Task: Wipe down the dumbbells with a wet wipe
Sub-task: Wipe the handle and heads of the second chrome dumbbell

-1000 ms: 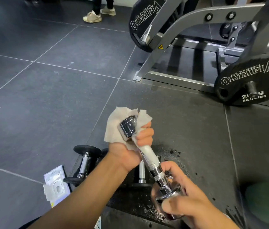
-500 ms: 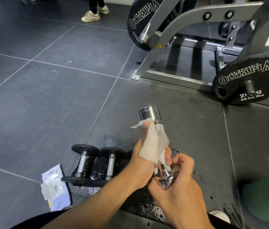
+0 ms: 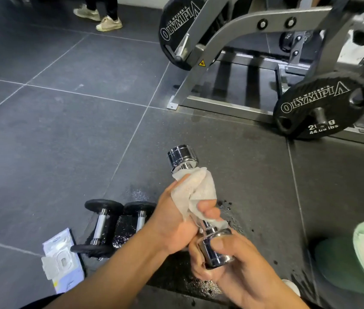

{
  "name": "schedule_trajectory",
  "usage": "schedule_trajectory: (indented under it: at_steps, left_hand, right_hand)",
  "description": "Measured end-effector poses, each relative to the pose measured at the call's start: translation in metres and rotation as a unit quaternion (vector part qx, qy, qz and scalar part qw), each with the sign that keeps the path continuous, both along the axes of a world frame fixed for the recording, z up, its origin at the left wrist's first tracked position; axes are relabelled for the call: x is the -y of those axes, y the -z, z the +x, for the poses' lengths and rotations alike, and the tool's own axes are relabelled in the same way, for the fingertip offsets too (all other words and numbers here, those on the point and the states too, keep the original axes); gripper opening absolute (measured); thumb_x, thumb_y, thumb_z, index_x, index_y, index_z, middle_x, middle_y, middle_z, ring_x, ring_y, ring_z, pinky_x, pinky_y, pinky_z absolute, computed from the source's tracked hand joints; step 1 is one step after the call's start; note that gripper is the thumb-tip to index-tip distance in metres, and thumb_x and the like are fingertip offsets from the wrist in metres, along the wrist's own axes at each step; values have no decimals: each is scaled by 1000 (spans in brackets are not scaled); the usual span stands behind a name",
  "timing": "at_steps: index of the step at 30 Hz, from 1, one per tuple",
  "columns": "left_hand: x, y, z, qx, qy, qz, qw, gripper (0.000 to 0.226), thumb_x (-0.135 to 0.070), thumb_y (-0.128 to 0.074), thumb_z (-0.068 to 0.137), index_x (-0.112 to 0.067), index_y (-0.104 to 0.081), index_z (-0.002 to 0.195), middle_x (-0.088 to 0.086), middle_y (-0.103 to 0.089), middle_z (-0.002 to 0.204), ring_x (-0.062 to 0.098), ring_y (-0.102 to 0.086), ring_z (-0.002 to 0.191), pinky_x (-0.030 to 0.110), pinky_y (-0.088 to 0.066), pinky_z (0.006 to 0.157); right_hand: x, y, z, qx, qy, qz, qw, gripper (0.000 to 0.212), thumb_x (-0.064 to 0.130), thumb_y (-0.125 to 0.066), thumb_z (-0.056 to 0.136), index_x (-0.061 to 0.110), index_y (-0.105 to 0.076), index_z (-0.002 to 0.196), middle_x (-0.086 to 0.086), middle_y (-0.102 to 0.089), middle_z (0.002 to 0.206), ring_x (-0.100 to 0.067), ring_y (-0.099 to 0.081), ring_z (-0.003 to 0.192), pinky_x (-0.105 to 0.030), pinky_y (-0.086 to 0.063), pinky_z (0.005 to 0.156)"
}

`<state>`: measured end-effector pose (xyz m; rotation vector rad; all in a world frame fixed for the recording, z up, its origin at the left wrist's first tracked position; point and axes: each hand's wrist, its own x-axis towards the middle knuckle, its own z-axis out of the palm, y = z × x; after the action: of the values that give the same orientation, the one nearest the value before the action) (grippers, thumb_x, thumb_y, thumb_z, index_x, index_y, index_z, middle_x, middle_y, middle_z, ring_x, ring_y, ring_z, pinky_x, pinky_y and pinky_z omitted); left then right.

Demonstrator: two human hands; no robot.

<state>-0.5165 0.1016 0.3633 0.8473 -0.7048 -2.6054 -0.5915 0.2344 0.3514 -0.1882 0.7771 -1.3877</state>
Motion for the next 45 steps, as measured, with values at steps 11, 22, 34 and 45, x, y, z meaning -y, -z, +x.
schedule_trajectory:
  at_steps: [11,22,34,45]
  left_hand:
    - [-20,6,-11,52,-25,-104,993,34,-16,-59,105,-13,-51,138,12,-69,97,20,-70,80,30,-61,68]
    - [-4,-7,-7,8,-10,-44,999,23,-11,-62,100,-13,-62,123,10,-62,80,23,-60,66,32,-53,59]
    - [-1,-9,-2,-62,-4,26,998,27,-15,-74,81,-17,-67,107,6,-61,76,21,-60,60,31,-48,58]
    - [4,0,-6,2,-7,-74,997,30,-11,-74,91,-10,-69,120,16,-66,92,29,-64,78,45,-51,78]
  right_hand:
    - [-1,26,-2,-700,62,102,704,71,44,-78,67,35,-21,108,13,-64,82,-9,-63,68,-25,-47,58]
    - [2,-2,-9,-387,10,127,913,75,23,-85,55,42,-41,113,7,-71,79,-12,-62,66,-34,-47,63]
    - [0,0,-13,24,-8,-26,999,58,5,-83,71,26,-63,121,-26,-59,88,-29,-55,71,-40,-30,63]
    - [0,14,-1,-731,31,82,676,91,30,-79,78,47,-13,138,25,-63,97,-9,-67,74,-35,-56,68]
